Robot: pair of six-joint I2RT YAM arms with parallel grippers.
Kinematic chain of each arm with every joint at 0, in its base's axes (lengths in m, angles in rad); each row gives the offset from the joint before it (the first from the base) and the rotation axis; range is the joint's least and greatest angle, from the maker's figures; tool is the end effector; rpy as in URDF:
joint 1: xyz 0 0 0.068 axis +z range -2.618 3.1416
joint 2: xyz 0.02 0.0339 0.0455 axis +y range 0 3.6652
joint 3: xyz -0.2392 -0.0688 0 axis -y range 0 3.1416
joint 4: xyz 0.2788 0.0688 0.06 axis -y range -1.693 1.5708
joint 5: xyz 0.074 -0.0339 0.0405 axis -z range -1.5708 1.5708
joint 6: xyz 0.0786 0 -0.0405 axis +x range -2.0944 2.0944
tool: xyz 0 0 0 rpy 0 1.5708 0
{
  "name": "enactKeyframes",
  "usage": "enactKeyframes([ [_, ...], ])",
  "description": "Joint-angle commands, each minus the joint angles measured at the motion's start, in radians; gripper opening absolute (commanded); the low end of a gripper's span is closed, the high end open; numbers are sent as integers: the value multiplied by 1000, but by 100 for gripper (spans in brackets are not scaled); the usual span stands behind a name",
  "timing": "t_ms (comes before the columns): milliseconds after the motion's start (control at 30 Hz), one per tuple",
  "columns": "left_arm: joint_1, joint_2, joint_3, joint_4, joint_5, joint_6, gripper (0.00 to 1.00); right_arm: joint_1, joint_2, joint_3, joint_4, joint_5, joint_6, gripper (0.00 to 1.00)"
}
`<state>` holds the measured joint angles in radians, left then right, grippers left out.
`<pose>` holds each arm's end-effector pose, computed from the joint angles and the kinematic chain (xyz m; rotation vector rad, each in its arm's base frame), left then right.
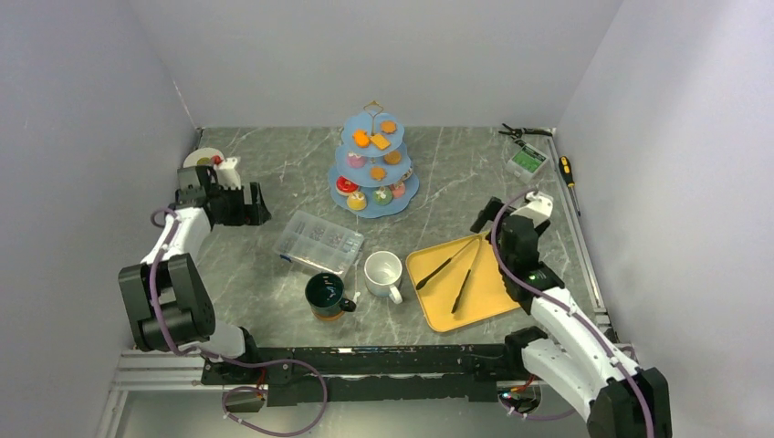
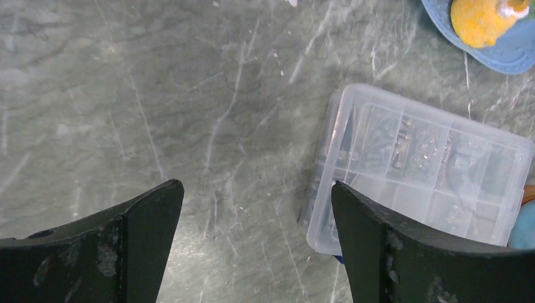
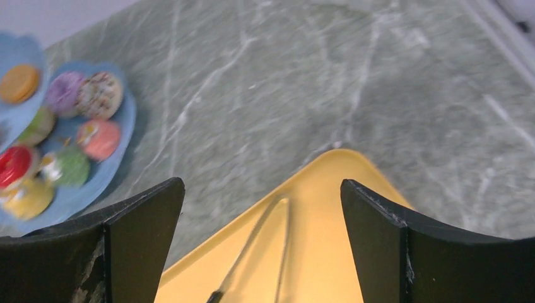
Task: Serve the afternoon tea
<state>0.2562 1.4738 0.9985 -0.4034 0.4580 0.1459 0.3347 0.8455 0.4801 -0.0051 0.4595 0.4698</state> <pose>0.3613 0.0587 0.1661 0.0678 2.3620 -0.3682 0.2738 0.0583 0.1966 0.4268 1.8540 0.0990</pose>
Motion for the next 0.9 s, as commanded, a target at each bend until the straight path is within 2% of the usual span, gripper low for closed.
enactKeyframes([
  [0, 23, -90, -121, 279, 76, -58, 93, -83, -9, -71, 159, 160, -39, 100],
  [67, 32, -101, -171, 325, 136, -44, 93, -158, 29, -74, 167, 159, -29, 100],
  [167, 32, -115, -261, 449, 98, -39, 93, -292, 77, -91, 198, 104, 14, 100],
  [233, 32, -105, -305, 512, 57, -33, 93, -328, 103, -107, 253, 109, 0, 100],
  [400, 35, -69, -413, 672, 53, -50, 93, -332, 151, -164, 461, 80, -104, 100],
  [633, 35, -39, -559, 1029, 15, -118, 93, -332, 238, -230, 666, 89, -210, 100],
  [867, 35, 14, -537, 1078, -3, -197, 93, -332, 426, -207, 857, 26, -280, 100],
])
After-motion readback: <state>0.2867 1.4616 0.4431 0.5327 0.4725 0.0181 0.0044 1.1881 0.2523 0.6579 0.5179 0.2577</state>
